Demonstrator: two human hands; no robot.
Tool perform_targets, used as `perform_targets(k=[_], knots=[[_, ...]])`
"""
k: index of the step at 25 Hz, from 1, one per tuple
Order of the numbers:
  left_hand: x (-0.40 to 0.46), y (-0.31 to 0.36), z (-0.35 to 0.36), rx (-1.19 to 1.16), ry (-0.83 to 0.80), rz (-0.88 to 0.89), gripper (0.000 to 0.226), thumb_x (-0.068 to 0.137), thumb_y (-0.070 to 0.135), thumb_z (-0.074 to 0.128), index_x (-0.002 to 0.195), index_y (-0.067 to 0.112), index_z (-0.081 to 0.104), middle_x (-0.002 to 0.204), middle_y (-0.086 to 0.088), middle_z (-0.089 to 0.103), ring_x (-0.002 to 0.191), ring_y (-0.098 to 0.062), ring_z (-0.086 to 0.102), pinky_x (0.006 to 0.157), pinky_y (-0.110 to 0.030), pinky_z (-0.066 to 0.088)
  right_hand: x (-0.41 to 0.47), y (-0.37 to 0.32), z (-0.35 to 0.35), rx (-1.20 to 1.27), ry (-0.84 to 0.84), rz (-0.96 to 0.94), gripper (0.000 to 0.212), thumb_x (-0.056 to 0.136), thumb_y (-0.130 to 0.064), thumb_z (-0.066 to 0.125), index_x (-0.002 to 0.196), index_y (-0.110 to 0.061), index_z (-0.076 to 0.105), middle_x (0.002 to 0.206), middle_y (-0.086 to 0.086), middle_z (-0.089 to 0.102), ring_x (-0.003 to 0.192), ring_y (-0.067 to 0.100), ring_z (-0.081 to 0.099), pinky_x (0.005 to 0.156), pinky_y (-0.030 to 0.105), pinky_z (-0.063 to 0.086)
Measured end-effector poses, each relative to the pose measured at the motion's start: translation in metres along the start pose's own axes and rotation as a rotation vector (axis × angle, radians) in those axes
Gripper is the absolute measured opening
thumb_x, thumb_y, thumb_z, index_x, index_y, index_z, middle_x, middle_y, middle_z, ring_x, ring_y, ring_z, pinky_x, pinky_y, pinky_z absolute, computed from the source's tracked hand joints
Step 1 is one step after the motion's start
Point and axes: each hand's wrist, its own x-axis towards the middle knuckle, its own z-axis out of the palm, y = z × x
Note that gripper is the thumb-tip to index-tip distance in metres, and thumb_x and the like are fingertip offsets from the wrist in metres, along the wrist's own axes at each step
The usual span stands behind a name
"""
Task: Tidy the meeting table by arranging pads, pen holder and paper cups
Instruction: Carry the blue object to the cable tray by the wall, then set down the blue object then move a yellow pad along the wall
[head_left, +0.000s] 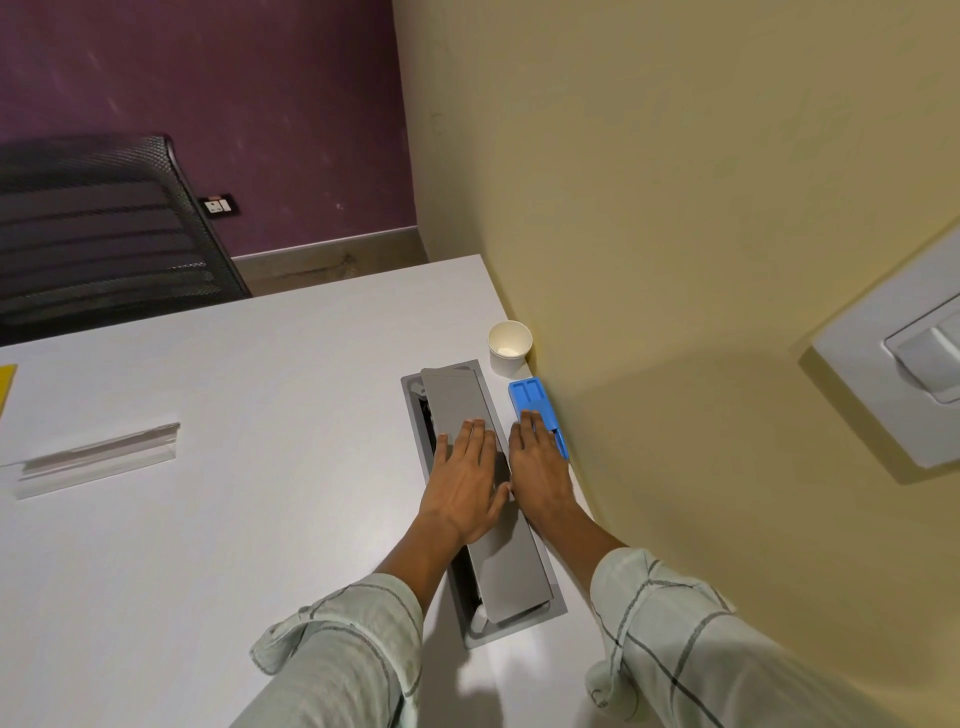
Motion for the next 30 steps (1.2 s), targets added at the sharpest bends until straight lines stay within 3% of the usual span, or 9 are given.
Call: perform_targets(k=[4, 12, 23, 30], knots=[[-0.003, 0.003, -0.001, -0.008, 0.022, -0.004, 0.076, 0.098, 0.055, 0.029, 0.155, 0.011, 0.004, 0.164, -0.012, 0.001, 0.152, -0.028, -0.003, 0.118, -0.047, -0.008, -0.006, 0.009, 0.005, -0.126, 0.002, -0.028, 0.08, 0.096, -0.012, 0.058, 0.152, 0.005, 0.002, 0.161, 0.027, 0.005, 0.15, 0.04, 0.004, 0.121, 0.047, 0.015], [-0.002, 0.006, -0.002, 0.002, 0.032, -0.016, 0.078, 0.098, 0.056, 0.029, 0.155, 0.009, 0.005, 0.164, -0.013, 0.003, 0.152, -0.029, 0.0, 0.118, -0.048, -0.006, -0.007, 0.017, 0.002, -0.088, -0.047, -0.067, 0.084, 0.096, -0.013, 0.058, 0.153, 0.002, -0.002, 0.162, 0.024, 0.001, 0.151, 0.038, 0.001, 0.119, 0.049, 0.024], [-0.042, 0.014, -0.018, 0.002, 0.036, -0.061, 0.075, 0.099, 0.054, 0.022, 0.155, 0.007, 0.006, 0.163, -0.017, 0.003, 0.152, -0.032, -0.001, 0.122, -0.054, 0.002, -0.039, 0.005, -0.021, 0.029, -0.01, -0.143, 0.068, 0.104, -0.044, 0.031, 0.156, -0.007, 0.005, 0.164, 0.016, 0.004, 0.152, 0.032, 0.001, 0.123, 0.053, 0.011], [-0.12, 0.005, -0.025, 0.026, 0.089, -0.209, 0.071, 0.1, 0.049, 0.025, 0.155, 0.009, 0.008, 0.164, -0.016, 0.003, 0.152, -0.032, -0.002, 0.121, -0.051, -0.001, -0.073, -0.027, -0.052, 0.005, 0.086, -0.293, 0.069, 0.102, -0.05, 0.023, 0.156, -0.009, 0.01, 0.164, 0.013, 0.012, 0.152, 0.028, 0.007, 0.123, 0.051, 0.008]])
